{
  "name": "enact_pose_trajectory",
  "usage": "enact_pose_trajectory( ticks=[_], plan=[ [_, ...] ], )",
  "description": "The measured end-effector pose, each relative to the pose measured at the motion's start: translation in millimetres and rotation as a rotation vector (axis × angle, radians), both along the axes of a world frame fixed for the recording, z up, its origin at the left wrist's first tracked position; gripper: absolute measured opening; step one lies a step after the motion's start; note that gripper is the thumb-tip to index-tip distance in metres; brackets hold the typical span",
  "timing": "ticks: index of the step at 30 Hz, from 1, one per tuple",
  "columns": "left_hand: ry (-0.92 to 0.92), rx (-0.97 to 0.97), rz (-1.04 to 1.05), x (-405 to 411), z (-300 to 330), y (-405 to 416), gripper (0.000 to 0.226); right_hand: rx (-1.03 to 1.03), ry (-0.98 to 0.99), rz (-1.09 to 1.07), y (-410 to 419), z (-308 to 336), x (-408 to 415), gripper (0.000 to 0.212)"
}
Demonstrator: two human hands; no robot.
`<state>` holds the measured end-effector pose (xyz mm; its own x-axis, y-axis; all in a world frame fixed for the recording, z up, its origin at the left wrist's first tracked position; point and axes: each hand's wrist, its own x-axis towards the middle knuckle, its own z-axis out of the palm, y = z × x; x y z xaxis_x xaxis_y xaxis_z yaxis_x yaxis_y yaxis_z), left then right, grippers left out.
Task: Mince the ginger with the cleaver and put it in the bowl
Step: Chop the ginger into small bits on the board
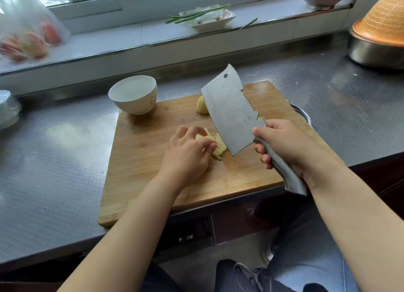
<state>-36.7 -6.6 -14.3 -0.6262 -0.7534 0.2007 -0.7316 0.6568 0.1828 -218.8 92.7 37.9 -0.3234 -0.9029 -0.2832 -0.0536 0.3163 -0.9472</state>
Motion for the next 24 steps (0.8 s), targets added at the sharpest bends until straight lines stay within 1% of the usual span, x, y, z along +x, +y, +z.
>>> enact_pose_trajectory(
  ticks=[2, 4, 5, 6, 7, 9, 10, 11, 13, 16, 18, 21, 24],
  plan=[
    [-0.025, -0.047, -0.018, -1, 1, -1, 0.034, -0.011, -0.012, -0.012, 1, 0, 0, 0.025],
    [-0.063, -0.086, -0.044, -1, 1, -3, 0.034, -0.039, -0.023, -0.021, 2, 2, 0, 0.019],
    [-0.058, -0.096, -0.055, 0, 0, -4, 0.034, -0.054, -0.029, -0.024, 2, 3, 0, 0.015],
    [-0.014, -0.103, -0.062, 0, 0, -4, 0.033, -0.064, -0.026, -0.022, 3, 5, -1, 0.014],
    [0.078, -0.11, -0.059, 2, 0, -4, 0.032, -0.073, -0.008, -0.019, 4, 6, -2, 0.012],
    [0.348, -0.126, -0.024, 8, 0, -5, 0.024, -0.073, 0.114, 0.018, 7, 10, -4, 0.009],
    [0.463, -0.137, -0.008, 13, -1, -5, 0.018, -0.069, 0.2, 0.048, 8, 12, -5, 0.015],
    [0.54, -0.142, -0.003, 18, -2, -5, 0.012, -0.061, 0.27, 0.083, 9, 13, -5, 0.02],
    [0.607, -0.138, -0.026, 29, -5, -1, 0.004, -0.042, 0.347, 0.165, 10, 18, 0, 0.018],
    [0.626, -0.069, -0.054, 42, -14, 6, 0.001, -0.014, 0.433, 0.255, 9, 22, 15, 0.008],
    [0.614, -0.026, -0.087, 48, -19, 9, 0.003, -0.003, 0.511, 0.288, 7, 23, 26, 0.01],
    [0.535, -0.034, -0.153, 50, -24, 9, 0.007, 0.024, 0.639, 0.318, 4, 24, 39, 0.014],
    [0.46, -0.055, -0.182, 47, -26, 6, 0.004, 0.057, 0.741, 0.354, 2, 27, 47, 0.005]
  ],
)
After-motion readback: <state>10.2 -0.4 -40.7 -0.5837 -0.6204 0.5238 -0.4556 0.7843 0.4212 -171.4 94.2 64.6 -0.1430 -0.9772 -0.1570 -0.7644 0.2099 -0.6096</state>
